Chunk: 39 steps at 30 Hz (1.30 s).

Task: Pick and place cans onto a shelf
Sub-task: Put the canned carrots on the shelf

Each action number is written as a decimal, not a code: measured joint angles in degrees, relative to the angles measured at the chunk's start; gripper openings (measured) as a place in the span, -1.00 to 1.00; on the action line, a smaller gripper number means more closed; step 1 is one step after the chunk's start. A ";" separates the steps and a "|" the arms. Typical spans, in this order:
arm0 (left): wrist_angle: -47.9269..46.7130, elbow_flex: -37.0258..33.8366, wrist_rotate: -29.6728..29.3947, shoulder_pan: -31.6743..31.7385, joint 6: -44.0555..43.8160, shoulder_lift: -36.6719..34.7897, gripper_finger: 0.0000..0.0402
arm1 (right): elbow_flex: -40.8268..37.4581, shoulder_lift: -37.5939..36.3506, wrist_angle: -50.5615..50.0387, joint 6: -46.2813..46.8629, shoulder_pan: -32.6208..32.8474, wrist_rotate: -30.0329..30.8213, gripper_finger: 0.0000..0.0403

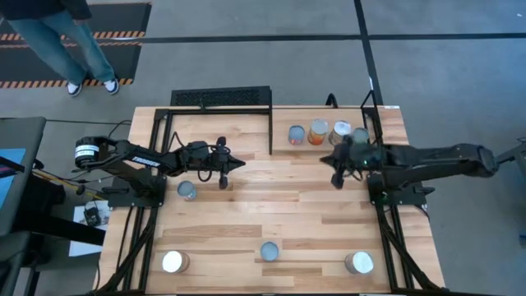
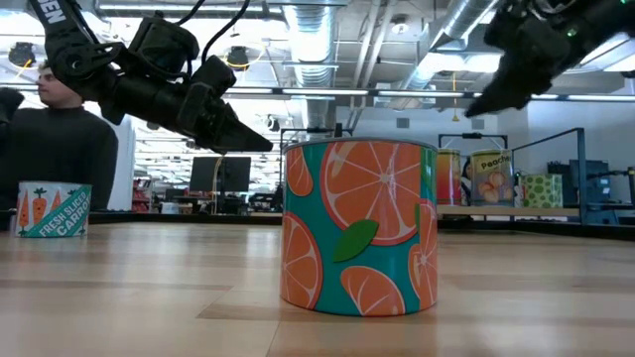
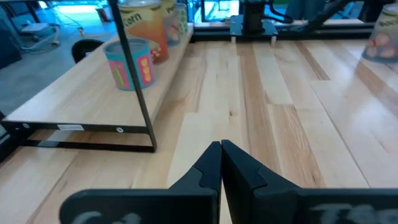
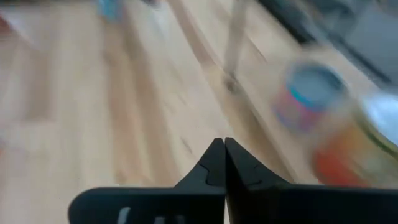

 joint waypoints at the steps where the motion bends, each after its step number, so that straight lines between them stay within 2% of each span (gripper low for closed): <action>1: -0.23 -0.02 0.11 0.00 0.04 0.00 -1.00 | -2.37 -0.06 6.05 -0.62 1.72 0.06 -0.95; 7: -1.05 0.73 -0.42 -0.12 -0.18 0.00 -1.00 | -15.22 3.89 39.36 -6.48 8.04 1.69 -0.98; 12: -4.80 2.64 -1.13 -1.47 -0.36 0.00 -1.00 | -21.69 8.92 56.49 -8.13 8.66 1.62 -0.96; 19: -20.88 9.21 -9.18 -6.59 -1.18 0.00 -1.00 | -24.37 15.75 64.90 -8.19 8.41 -0.43 -0.96; 25: -32.17 14.17 -9.89 -10.26 -4.90 -0.02 -1.00 | -26.17 22.28 78.27 -10.29 6.74 -7.05 -0.96; 28: -43.20 17.88 -10.67 -11.79 -7.52 -0.02 -1.00 | -26.27 25.19 81.88 -10.29 5.38 -9.85 -0.96; 32: -59.60 23.45 -14.76 -14.14 -13.38 -0.02 -1.00 | -26.27 28.57 85.29 -10.24 4.67 -10.55 -0.96; 39: -86.36 31.57 -15.16 -17.98 -29.08 -0.04 -0.88 | -26.27 30.71 87.72 -10.23 4.66 -10.66 -0.95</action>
